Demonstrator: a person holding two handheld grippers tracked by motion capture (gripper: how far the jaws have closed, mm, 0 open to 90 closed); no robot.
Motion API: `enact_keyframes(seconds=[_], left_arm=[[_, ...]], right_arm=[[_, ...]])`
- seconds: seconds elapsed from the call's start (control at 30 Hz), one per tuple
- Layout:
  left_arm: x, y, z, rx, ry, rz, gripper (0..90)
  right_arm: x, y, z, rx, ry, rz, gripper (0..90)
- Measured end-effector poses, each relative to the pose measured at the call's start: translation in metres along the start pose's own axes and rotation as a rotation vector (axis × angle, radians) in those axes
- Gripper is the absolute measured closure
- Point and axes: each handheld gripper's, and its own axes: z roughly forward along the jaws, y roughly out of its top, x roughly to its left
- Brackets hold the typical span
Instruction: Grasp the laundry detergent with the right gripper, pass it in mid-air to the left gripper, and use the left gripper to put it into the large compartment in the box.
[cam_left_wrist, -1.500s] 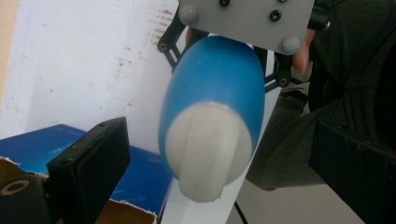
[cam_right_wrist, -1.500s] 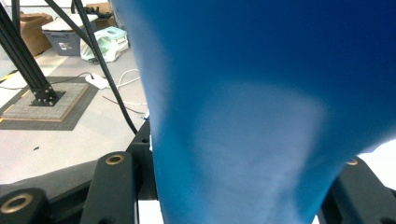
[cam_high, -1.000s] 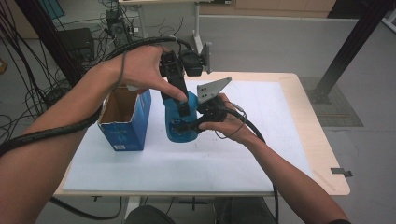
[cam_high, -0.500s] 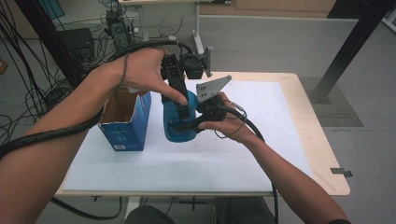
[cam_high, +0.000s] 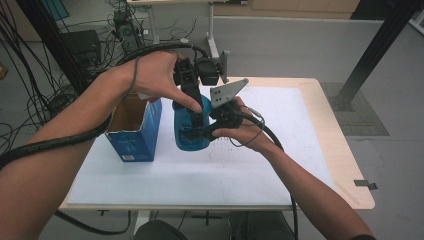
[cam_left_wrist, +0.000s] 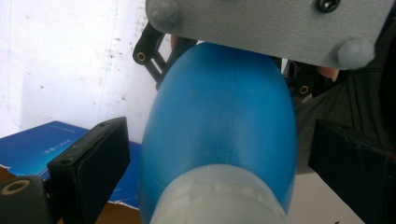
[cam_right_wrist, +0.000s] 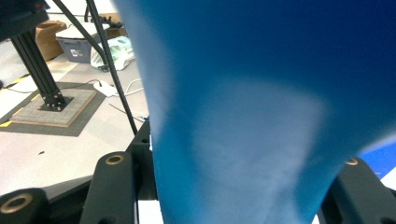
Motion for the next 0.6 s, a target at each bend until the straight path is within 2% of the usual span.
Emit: enact_keyframes(seconds=[0.6], left_arm=[[-0.0008, -0.0006, -0.0019, -0.009, 0.003, 0.002, 6.2]], right_arm=[[-0.0009, -0.0001, -0.0013, 0.001, -0.009, 0.002, 44.2]])
